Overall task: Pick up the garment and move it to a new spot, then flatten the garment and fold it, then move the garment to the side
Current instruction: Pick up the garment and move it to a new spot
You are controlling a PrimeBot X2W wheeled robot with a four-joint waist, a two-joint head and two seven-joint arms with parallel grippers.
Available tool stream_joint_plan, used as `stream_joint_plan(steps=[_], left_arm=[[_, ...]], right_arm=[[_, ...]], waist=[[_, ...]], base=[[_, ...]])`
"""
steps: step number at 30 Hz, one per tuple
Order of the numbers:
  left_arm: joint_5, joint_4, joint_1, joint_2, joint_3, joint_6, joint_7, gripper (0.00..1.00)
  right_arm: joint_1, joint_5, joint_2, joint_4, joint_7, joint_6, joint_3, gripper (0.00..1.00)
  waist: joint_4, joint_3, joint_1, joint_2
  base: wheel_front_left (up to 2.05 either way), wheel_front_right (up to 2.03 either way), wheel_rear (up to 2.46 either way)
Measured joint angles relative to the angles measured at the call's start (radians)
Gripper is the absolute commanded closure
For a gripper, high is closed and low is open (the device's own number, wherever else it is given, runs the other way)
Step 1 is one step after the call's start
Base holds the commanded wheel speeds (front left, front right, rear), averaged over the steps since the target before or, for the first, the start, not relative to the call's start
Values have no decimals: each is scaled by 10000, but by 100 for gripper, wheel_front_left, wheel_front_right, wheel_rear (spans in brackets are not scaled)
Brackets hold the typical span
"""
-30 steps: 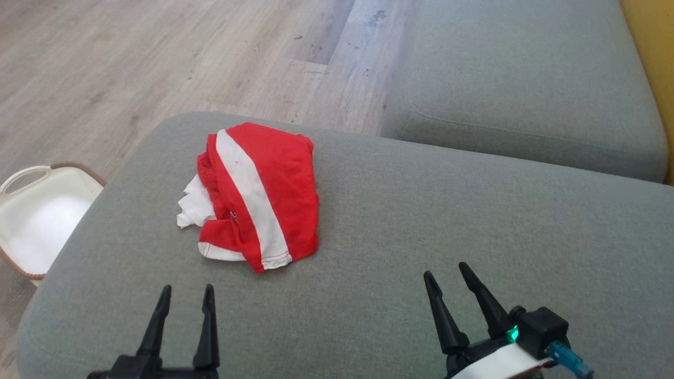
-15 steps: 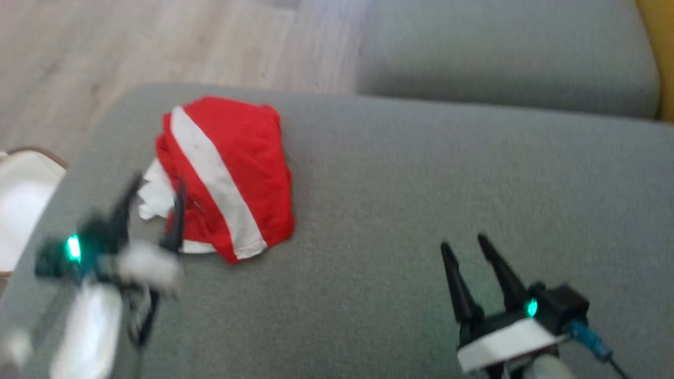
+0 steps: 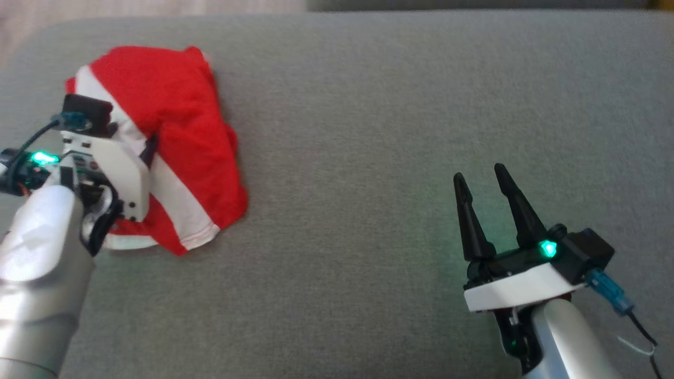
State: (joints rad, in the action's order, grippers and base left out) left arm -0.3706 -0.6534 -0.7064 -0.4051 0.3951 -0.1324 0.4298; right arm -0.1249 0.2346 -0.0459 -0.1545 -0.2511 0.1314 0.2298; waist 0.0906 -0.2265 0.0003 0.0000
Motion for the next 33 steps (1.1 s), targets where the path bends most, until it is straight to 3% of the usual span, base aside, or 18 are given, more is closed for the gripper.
stream_joint_plan(steps=[5,6,7,21,33], left_arm=[[-541,-594,-299,-171,387,0,12,0],[-637,-675,-341,-180,431,0,-17,53],[-685,-755,-373,-190,500,0,-77,100],[-1126,-380,-565,-330,648,12,-2059,100],[-1009,2483,-547,-460,625,811,-2738,100]], right_arm=[[-166,2,-4,33,0,0,-48,0],[-166,2,-4,33,0,0,-50,0],[-166,4,-4,33,0,0,-50,0],[35,148,-4,-232,0,0,-2,0],[771,385,-2,-487,0,0,-2,0]], waist=[[-345,-315,-1,0],[-382,-331,0,0],[-402,-326,-1,0],[-285,739,-3,0],[16,2000,-5,0]], base=[[0,0,0],[0,0,0],[0,0,0],[0,0,0],[0,0,0]])
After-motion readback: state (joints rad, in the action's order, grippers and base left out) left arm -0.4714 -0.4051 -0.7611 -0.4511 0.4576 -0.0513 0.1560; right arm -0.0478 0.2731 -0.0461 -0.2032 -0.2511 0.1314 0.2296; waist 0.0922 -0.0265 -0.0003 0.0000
